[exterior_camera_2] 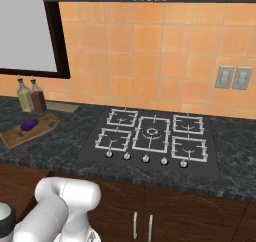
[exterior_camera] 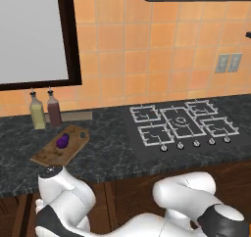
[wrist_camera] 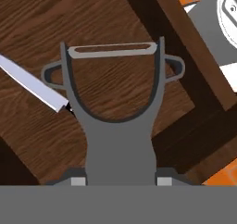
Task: Place the appropriate cutting tool for cutting the eggplant skin on the cutting board.
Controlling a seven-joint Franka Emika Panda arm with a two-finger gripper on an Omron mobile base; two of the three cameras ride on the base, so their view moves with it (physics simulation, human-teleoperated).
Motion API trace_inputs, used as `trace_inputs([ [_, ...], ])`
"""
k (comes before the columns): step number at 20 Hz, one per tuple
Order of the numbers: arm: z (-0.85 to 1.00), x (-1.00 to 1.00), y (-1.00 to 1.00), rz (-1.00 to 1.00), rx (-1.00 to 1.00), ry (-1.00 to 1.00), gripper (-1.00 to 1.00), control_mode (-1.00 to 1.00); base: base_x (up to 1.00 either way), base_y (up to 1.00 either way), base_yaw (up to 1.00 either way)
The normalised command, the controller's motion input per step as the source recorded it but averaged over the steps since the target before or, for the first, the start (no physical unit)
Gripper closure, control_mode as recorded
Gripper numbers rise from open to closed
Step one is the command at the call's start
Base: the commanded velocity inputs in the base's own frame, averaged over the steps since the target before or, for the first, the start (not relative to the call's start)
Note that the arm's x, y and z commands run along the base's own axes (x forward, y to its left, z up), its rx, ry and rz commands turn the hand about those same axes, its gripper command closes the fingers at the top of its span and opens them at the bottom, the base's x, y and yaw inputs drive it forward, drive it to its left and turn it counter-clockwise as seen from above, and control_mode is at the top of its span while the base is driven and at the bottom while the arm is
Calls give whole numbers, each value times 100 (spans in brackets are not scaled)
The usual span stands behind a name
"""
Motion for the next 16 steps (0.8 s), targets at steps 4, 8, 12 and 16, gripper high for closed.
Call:
trace_inputs([
  [4,100,-16,0,-19,-3,3,100,-100,0,0,0],
  [8,100,0,0,-19,-7,0,100,-100,0,0,0],
  [12,100,0,0,-20,-7,0,100,-100,0,0,0],
  [16,84,11,0,-20,-9,0,100,-100,0,0,0],
])
